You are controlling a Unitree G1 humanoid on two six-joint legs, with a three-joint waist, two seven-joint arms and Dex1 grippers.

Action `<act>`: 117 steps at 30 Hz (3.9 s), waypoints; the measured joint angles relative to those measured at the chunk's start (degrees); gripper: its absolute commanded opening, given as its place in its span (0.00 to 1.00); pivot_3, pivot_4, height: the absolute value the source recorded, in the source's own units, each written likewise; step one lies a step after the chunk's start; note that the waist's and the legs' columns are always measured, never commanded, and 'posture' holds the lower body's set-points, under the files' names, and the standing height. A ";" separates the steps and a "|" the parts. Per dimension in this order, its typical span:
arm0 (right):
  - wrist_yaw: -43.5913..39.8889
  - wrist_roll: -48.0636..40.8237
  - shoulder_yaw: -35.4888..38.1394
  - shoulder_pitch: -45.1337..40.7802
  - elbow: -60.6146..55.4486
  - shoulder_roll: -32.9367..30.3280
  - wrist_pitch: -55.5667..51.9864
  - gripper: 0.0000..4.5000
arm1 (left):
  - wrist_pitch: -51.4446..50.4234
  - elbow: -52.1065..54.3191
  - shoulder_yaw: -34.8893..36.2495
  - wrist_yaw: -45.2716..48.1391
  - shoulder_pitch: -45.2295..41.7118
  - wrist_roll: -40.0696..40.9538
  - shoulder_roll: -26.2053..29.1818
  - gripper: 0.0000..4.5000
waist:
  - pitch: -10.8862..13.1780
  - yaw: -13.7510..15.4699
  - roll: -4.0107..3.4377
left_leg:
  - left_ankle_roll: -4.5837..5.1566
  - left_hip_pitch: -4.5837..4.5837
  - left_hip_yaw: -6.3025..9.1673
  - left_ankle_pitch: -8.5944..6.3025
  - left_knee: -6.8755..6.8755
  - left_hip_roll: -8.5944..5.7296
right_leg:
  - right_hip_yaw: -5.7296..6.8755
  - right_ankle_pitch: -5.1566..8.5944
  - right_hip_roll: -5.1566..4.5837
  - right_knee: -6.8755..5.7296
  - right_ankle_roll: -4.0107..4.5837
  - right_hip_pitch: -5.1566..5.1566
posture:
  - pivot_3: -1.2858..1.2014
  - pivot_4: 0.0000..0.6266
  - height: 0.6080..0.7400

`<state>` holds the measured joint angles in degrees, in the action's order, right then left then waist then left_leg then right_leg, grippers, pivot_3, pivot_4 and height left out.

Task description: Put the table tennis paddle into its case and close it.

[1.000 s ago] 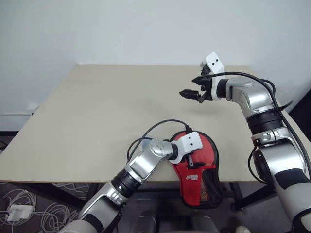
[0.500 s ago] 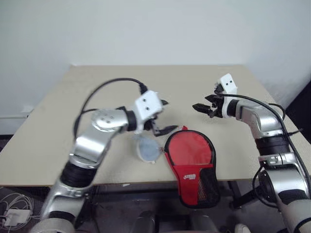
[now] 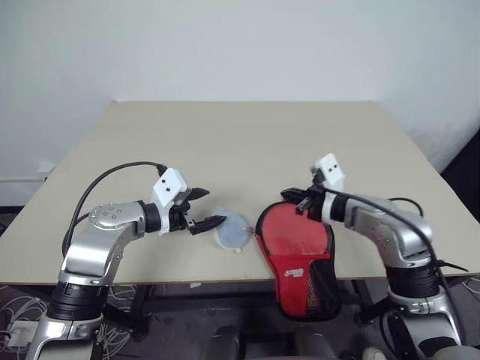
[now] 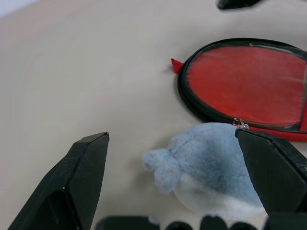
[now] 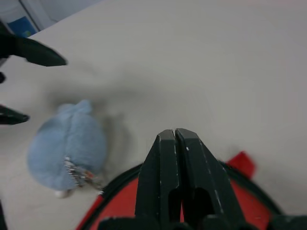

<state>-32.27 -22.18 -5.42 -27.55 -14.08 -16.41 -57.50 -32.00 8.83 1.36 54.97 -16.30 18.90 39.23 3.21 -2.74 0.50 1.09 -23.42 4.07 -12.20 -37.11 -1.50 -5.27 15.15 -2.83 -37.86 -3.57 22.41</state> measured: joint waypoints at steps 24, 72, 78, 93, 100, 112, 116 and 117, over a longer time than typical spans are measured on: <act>5.17 4.98 -7.20 7.95 9.38 4.56 10.42 0.00 | 3.84 -8.65 -5.75 4.72 0.25 -0.78 -0.85 1.00 | -0.05 0.01 0.05 | -0.01 0.03 0.01 0.00 0.02 -0.04 | 0.01 -0.02 0.00 0.00 0.03 -0.01 | 0.52 0.00 0.96; 2.54 7.63 -6.97 9.69 15.21 4.03 21.34 0.00 | 9.20 -21.77 -9.47 1.65 -8.68 -6.34 -5.52 0.21 | -0.33 -0.01 0.42 | -0.01 0.94 0.02 -0.02 0.19 0.03 | 0.03 0.02 0.06 0.13 0.00 -0.83 | 0.52 0.00 0.96; 2.10 8.28 -7.14 9.94 15.21 3.97 21.91 0.00 | 12.27 -28.30 -9.95 1.99 -13.43 -8.62 -6.09 0.21 | -0.36 0.00 0.47 | -0.01 0.93 0.04 -0.02 0.19 0.02 | 0.04 0.02 0.06 0.14 0.00 -0.83 | 0.52 0.00 0.96; 2.05 9.40 -7.70 10.43 14.43 3.85 22.06 0.00 | 20.57 -41.25 -16.66 8.91 -24.71 -16.15 -8.46 0.21 | -0.39 0.04 0.52 | 0.00 0.90 0.04 -0.02 0.17 -0.01 | 0.06 0.11 0.06 0.16 -0.15 -0.90 | 0.52 0.00 0.96; 2.05 9.42 -7.65 10.40 14.40 3.84 22.06 0.00 | 25.64 -48.98 -18.16 13.07 -29.46 -19.08 -8.39 0.21 | -0.40 0.02 0.53 | 0.00 0.90 0.04 -0.02 0.17 0.00 | 0.06 0.18 0.06 0.16 -0.26 -0.89 | 0.52 0.00 0.96; 2.14 9.48 -7.68 10.65 14.00 3.83 21.95 0.00 | 37.15 -66.36 -18.55 8.85 -36.91 -24.25 -10.95 0.21 | -0.39 0.06 0.55 | 0.01 0.88 0.07 -0.02 0.16 -0.01 | 0.08 0.20 0.06 0.16 -0.30 -0.89 | 0.52 0.00 0.96; 2.14 9.81 -7.78 10.67 13.83 3.85 21.92 0.00 | 39.55 -70.72 -18.50 4.65 -39.30 -26.00 -12.77 0.21 | -0.40 0.05 0.57 | 0.01 0.85 0.09 -0.02 0.15 -0.01 | 0.09 0.20 0.06 0.16 -0.31 -0.88 | 0.52 0.00 0.96; 2.13 9.85 -7.79 10.68 13.82 3.85 21.88 0.00 | 39.98 -71.51 -18.49 3.85 -39.73 -26.44 -13.18 0.21 | -0.40 0.06 0.57 | 0.01 0.84 0.09 -0.02 0.15 -0.02 | 0.10 0.20 0.06 0.16 -0.31 -0.89 | 0.52 0.00 0.96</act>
<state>-30.14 -12.33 -13.20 -16.88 -0.26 -12.56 -35.62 7.98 -62.68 -17.13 58.82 -56.03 -7.54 26.05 2.82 -2.68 1.07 1.10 -22.58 4.16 -12.21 -36.96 -1.52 -5.17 15.35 -2.77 -37.70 -3.88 21.52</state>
